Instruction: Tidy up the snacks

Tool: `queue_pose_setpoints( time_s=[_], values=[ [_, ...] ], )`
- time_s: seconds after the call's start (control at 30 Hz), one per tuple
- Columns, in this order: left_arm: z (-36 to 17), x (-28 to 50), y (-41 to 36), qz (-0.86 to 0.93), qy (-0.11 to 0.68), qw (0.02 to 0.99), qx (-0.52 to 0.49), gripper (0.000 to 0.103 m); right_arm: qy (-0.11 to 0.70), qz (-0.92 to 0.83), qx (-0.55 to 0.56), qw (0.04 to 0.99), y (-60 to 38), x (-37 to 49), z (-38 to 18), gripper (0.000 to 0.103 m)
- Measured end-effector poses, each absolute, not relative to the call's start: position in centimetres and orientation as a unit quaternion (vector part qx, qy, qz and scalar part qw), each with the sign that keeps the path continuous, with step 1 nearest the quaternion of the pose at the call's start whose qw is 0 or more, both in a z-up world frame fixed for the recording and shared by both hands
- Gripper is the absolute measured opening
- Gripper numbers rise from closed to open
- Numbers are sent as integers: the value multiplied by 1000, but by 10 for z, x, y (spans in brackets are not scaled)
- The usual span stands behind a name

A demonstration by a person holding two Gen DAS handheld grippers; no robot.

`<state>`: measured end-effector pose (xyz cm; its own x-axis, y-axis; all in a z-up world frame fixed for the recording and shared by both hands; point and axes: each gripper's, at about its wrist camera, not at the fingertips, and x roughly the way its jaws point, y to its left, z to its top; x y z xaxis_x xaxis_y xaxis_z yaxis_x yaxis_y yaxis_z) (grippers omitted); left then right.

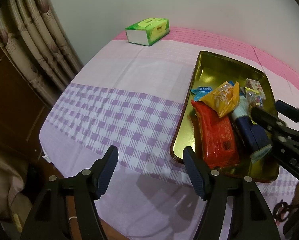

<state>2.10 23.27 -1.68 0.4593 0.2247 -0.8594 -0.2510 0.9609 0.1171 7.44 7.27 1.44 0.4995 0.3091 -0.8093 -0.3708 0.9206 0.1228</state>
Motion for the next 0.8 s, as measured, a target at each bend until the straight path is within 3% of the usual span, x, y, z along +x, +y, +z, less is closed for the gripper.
queue_pose_setpoints(
  time_s=[0.07, 0.13, 0.23, 0.8],
  values=[
    [-17, 21, 233, 139, 501, 854, -13, 68, 463, 192, -25, 865, 68, 70, 19, 72],
    [-16, 21, 233, 139, 501, 854, -13, 68, 468, 179, -17, 865, 63, 63, 22, 86],
    [-17, 21, 232, 138, 502, 854, -11, 68, 471, 157, -9, 868, 55, 47, 25, 92],
    [-18, 19, 222, 131, 506, 853, 8, 68, 502, 148, -40, 851, 64, 15, 9, 92]
  ],
)
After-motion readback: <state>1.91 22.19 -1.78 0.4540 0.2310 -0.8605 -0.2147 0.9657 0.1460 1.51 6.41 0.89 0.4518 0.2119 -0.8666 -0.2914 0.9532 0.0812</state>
